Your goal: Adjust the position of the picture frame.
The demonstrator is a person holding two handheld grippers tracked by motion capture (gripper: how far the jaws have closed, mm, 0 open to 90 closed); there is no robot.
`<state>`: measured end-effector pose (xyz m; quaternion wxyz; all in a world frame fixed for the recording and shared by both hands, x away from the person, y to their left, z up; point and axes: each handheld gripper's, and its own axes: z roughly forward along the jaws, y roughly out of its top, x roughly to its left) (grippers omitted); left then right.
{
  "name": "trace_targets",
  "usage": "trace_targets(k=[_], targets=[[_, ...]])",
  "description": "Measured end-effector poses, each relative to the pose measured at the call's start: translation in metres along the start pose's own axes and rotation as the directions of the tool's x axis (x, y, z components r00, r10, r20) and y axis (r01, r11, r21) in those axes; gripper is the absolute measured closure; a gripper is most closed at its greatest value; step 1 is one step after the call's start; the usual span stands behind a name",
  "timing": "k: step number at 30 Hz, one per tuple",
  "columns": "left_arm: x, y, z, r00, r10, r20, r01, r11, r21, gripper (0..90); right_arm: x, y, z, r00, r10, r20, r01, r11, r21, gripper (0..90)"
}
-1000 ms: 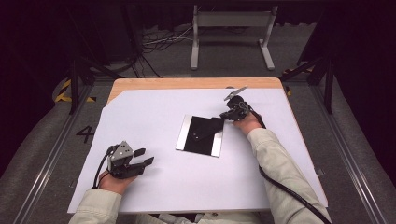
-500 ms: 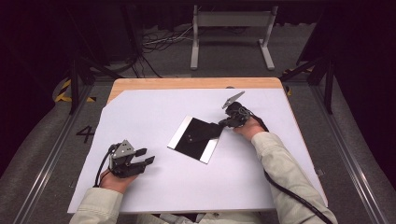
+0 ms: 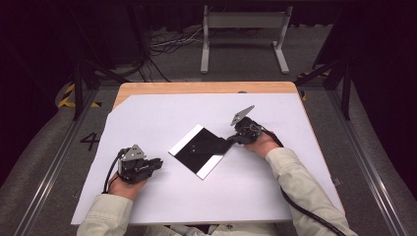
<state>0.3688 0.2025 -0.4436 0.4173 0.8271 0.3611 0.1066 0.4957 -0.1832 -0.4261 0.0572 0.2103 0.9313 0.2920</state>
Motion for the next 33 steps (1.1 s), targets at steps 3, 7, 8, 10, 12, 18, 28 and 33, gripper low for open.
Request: trace_targets(k=[3, 7, 8, 10, 12, 18, 28, 33], targets=[[0.001, 0.002, 0.002, 0.9996, -0.027, 0.0, 0.027, 0.9996, 0.003, 89.5, 0.006, -0.001, 0.0, 0.9999, -0.009, -0.011, 0.009, 1.0, -0.001, 90.0], [0.003, 0.004, 0.005, 0.9983, -0.054, -0.023, 0.055, 0.9985, 0.01, 89.7, 0.013, -0.001, 0.0, 0.9994, -0.027, -0.021, 0.027, 1.0, 0.002, 90.0], [0.004, 0.004, 0.005, 0.9981, -0.056, -0.024, 0.057, 0.9983, 0.016, 89.8, 0.016, -0.002, 0.0, 0.9993, -0.029, -0.023, 0.029, 1.0, 0.002, 90.0], [0.004, 0.005, 0.007, 0.9982, -0.052, -0.029, 0.053, 0.9981, 0.031, 89.9, 0.019, -0.003, 0.0, 0.999, -0.037, -0.023, 0.037, 0.999, -0.003, 90.0], [0.005, 0.007, 0.008, 0.9977, -0.053, -0.042, 0.054, 0.9976, 0.042, 90.0, 0.025, -0.005, 0.0, 0.9986, -0.044, -0.03, 0.044, 0.999, -0.015, 90.0], [0.008, 0.009, 0.01, 0.9952, -0.082, -0.054, 0.085, 0.9954, 0.045, 90.0, 0.038, -0.008, -0.001, 0.9965, -0.064, -0.053, 0.063, 0.998, -0.023, 90.0], [0.016, 0.014, 0.018, 0.9864, -0.158, -0.045, 0.16, 0.9862, 0.042, 89.9, 0.061, -0.008, -0.005, 0.9924, -0.117, 0.036, 0.119, 0.992, -0.037, 90.0], [0.02, 0.016, 0.024, 0.9796, -0.18, -0.089, 0.185, 0.9814, 0.051, 89.9, 0.062, -0.01, -0.02, 0.9919, -0.089, 0.09, 0.096, 0.993, -0.073, 90.0]])
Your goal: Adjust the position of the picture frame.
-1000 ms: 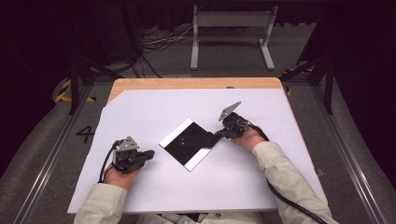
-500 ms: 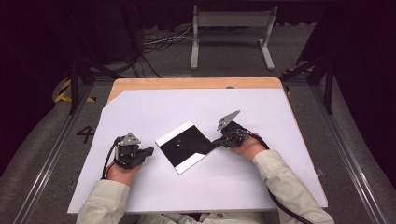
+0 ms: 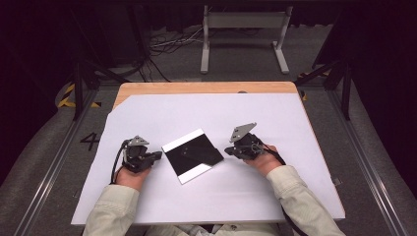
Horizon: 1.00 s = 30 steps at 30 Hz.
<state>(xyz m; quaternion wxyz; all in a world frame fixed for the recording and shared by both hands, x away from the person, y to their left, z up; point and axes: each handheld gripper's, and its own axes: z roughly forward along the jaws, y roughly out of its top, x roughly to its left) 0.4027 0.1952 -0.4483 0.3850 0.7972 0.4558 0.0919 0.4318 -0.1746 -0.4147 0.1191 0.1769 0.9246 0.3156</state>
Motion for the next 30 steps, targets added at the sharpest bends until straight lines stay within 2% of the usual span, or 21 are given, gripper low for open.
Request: trace_targets(k=[4, 8, 11, 14, 16, 18, 19, 21, 23, 30], targets=[[0.003, 0.006, 0.005, 0.9989, -0.021, -0.043, 0.021, 0.9998, 0.005, 90.0, -0.001, -0.005, -0.011, 0.9994, 0.017, 0.03, -0.016, 1.0, -0.013, 90.0], [0.006, 0.01, 0.012, 0.995, -0.039, -0.092, 0.04, 0.9992, 0.009, 90.0, -0.005, -0.012, -0.021, 0.9979, 0.04, 0.051, -0.039, 0.999, -0.028, 90.0], [0.006, 0.015, 0.016, 0.9937, -0.045, -0.102, 0.046, 0.9989, 0.011, 90.0, -0.007, -0.017, -0.026, 0.9964, 0.056, 0.063, -0.054, 0.998, -0.032, 90.0], [0.005, 0.017, 0.018, 0.9942, -0.034, -0.102, 0.035, 0.9993, 0.016, 90.0, -0.007, -0.02, -0.028, 0.9954, 0.064, 0.071, -0.062, 0.997, -0.034, 90.0], [0.004, 0.021, 0.021, 0.9944, -0.01, -0.105, 0.012, 0.9997, 0.023, 90.0, -0.007, -0.023, -0.031, 0.9945, 0.071, 0.078, -0.068, 0.997, -0.032, 90.0], [0.007, 0.024, 0.025, 0.9971, 0.01, -0.076, -0.008, 0.9998, 0.019, 90.0, -0.006, -0.027, -0.035, 0.9931, 0.083, 0.083, -0.08, 0.996, -0.033, 90.0], [0.009, 0.025, 0.026, 0.9983, 0.001, -0.058, 0.0, 0.9998, 0.017, 90.0, -0.006, -0.028, -0.036, 0.9926, 0.087, 0.085, -0.084, 0.996, -0.032, 90.0], [0.009, 0.029, 0.03, 0.9987, 0.009, -0.051, -0.008, 0.9998, 0.016, 90.0, -0.006, -0.031, -0.038, 0.9917, 0.093, 0.088, -0.091, 0.995, -0.03, 90.0], [0.007, 0.036, 0.037, 0.9974, 0.052, -0.05, -0.051, 0.9985, 0.022, 90.0, -0.005, -0.035, -0.04, 0.9906, 0.103, 0.09, -0.101, 0.994, -0.028, 90.0], [-0.001, 0.051, 0.053, 0.9943, 0.1, -0.037, -0.099, 0.9947, 0.025, 90.0, -0.006, -0.049, -0.048, 0.9848, 0.138, 0.105, -0.136, 0.99, -0.028, 90.0]])
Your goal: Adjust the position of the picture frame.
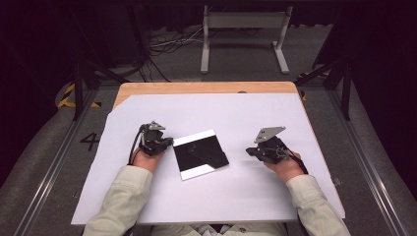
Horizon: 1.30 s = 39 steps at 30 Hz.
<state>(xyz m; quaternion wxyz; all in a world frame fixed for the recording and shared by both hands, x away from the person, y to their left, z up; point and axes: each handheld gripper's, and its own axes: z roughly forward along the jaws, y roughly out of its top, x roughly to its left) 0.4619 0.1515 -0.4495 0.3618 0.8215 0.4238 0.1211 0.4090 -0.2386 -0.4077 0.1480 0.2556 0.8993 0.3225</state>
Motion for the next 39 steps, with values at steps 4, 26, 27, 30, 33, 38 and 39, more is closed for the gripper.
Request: trace_targets(k=[4, 26, 27, 30, 33, 38, 39], targets=[[-0.004, 0.009, 0.009, 0.9995, 0.027, 0.013, -0.027, 0.9996, -0.002, 90.0, -0.001, -0.007, -0.006, 0.9998, 0.017, 0.011, -0.017, 1.0, 0.0, 90.0], [-0.016, 0.026, 0.029, 0.993, 0.091, 0.076, -0.088, 0.995, -0.047, 90.0, -0.006, -0.017, -0.017, 0.998, 0.062, 0.014, -0.062, 0.998, -0.028, 90.0], [-0.017, 0.026, 0.027, 0.9927, 0.098, 0.071, -0.094, 0.9942, -0.051, 90.0, -0.006, -0.017, -0.017, 0.9978, 0.065, 0.013, -0.064, 0.998, -0.028, 90.0], [-0.021, 0.028, 0.022, 0.9911, 0.117, 0.063, -0.113, 0.9914, -0.066, 90.0, -0.007, -0.017, -0.018, 0.9971, 0.075, 0.01, -0.075, 0.997, -0.033, 90.0], [-0.021, 0.028, 0.018, 0.9894, 0.129, 0.067, -0.124, 0.9895, -0.074, 90.0, -0.007, -0.016, -0.018, 0.997, 0.077, 0.009, -0.077, 0.996, -0.037, 90.0], [-0.021, 0.027, 0.007, 0.979, 0.171, 0.111, -0.158, 0.9807, -0.114, 90.0, -0.006, -0.015, -0.02, 0.9968, 0.08, 0.0, -0.08, 0.996, -0.048, 90.0], [-0.022, 0.027, 0.005, 0.9739, 0.196, 0.115, -0.183, 0.9767, -0.112, 90.0, -0.006, -0.015, -0.021, 0.9969, 0.079, -0.001, -0.079, 0.996, -0.048, 90.0]])
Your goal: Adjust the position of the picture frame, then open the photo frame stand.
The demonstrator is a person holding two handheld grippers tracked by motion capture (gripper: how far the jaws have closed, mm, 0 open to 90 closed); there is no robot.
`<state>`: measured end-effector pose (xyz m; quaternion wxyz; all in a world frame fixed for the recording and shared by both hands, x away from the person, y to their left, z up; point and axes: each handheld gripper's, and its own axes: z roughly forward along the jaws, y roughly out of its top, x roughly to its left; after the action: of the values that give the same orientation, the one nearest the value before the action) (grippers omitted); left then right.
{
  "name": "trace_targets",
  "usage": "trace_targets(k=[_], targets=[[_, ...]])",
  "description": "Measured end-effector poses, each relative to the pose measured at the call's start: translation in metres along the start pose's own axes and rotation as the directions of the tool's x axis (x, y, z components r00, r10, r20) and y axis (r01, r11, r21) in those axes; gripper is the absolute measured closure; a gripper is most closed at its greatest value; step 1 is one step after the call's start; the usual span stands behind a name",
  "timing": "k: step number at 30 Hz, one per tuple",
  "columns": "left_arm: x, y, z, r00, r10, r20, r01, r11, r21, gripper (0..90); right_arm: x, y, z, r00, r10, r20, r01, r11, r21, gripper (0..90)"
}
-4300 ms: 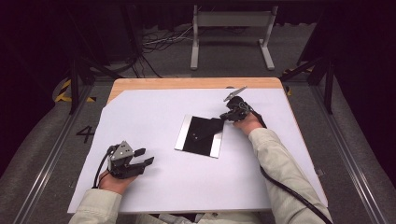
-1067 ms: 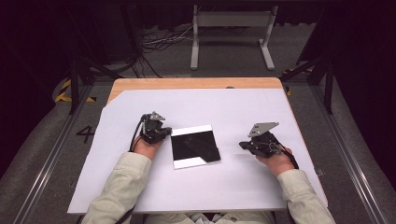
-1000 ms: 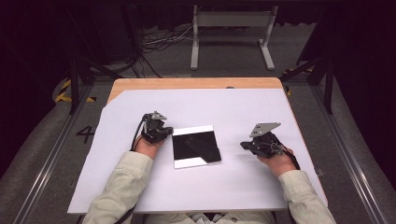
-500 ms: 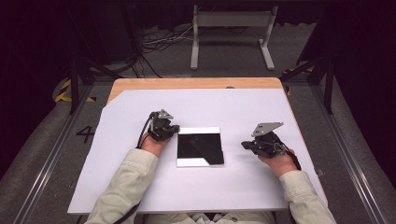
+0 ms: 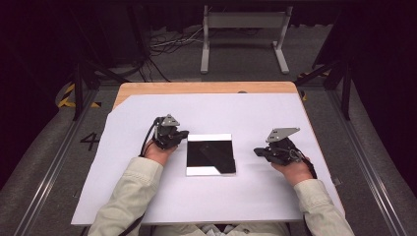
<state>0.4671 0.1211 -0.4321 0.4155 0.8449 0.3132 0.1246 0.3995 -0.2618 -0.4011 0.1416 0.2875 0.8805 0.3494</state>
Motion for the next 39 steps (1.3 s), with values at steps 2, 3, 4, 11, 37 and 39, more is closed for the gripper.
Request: trace_targets(k=[2, 3, 4, 11, 37, 39], targets=[[-0.003, 0.001, -0.004, 0.9993, 0.035, 0.015, -0.035, 0.9994, 0.001, 90.0, 0.0, 0.0, -0.001, 1.0, 0.001, -0.004, -0.001, 1.0, -0.002, 90.0], [-0.005, 0.001, -0.007, 0.9986, 0.049, 0.021, -0.049, 0.9988, 0.004, 89.9, 0.0, 0.0, -0.001, 1.0, 0.002, -0.006, -0.002, 1.0, -0.003, 90.0], [-0.006, 0.002, -0.011, 0.9976, 0.062, 0.03, -0.062, 0.9981, 0.005, 89.9, 0.0, 0.0, -0.002, 1.0, 0.003, -0.008, -0.003, 1.0, -0.004, 90.0], [-0.009, 0.002, -0.026, 0.994, 0.078, 0.077, -0.079, 0.9968, 0.01, 89.5, 0.004, 0.002, -0.003, 0.9996, 0.006, -0.026, -0.006, 1.0, -0.01, 90.0], [0.0, -0.008, -0.053, 0.987, 0.06, 0.149, -0.061, 0.9981, 0.001, 68.1, 0.023, 0.012, -0.003, 0.9933, -0.029, -0.112, 0.03, 1.0, 0.007, 87.1], [0.0, -0.008, -0.052, 0.9866, 0.057, 0.153, -0.058, 0.9983, 0.002, 66.0, 0.024, 0.012, -0.001, 0.9919, -0.035, -0.122, 0.037, 0.999, 0.013, 85.7]])
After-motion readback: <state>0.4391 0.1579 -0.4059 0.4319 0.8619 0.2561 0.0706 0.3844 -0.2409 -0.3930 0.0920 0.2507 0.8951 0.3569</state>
